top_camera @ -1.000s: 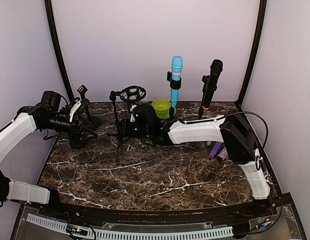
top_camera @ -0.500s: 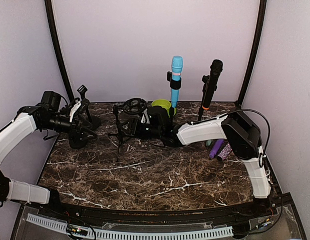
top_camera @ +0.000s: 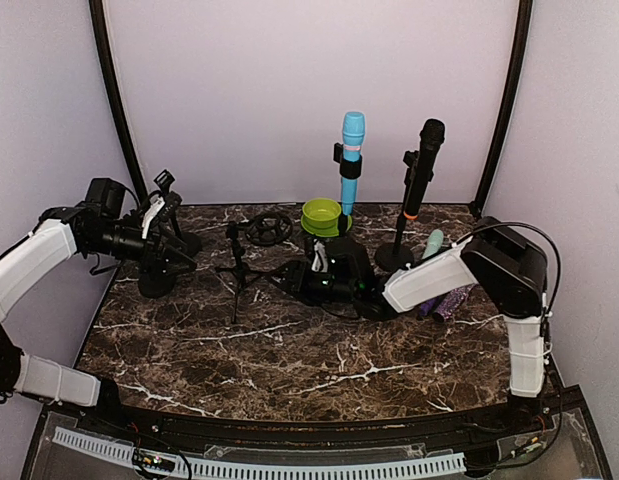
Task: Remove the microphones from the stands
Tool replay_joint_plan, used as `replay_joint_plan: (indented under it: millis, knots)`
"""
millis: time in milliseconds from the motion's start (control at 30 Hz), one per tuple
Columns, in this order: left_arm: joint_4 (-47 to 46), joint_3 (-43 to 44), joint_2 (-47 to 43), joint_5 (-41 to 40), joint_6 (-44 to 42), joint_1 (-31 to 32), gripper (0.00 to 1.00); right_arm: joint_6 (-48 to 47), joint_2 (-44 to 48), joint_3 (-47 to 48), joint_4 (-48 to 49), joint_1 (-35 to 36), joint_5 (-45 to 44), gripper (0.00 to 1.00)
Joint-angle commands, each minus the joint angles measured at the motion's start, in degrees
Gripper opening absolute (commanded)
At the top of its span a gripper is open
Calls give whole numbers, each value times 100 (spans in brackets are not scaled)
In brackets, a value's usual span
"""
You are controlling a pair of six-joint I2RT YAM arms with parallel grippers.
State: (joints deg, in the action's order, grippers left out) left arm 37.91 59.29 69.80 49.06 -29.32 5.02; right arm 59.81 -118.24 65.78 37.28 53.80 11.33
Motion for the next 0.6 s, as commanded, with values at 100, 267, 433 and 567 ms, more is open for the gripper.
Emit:
replay_joint_plan:
  millis: [100,267,433,567]
  knots:
    - [-458,666,850,76,219,10,86,-687,1129,-657,-112,172,-895,62]
    - [-676,1465,1474,113,514,56,85,-1152,1695,-818,-648,333,-1374,62]
    - [-1158,2082,1986,-431,845,538,83,-1370,1900,-779,-1038,430,-1637,62]
    - [-1235,2353,2393,-617,965,796,82,-1504,2003,-747,-1231,520,-1841,62]
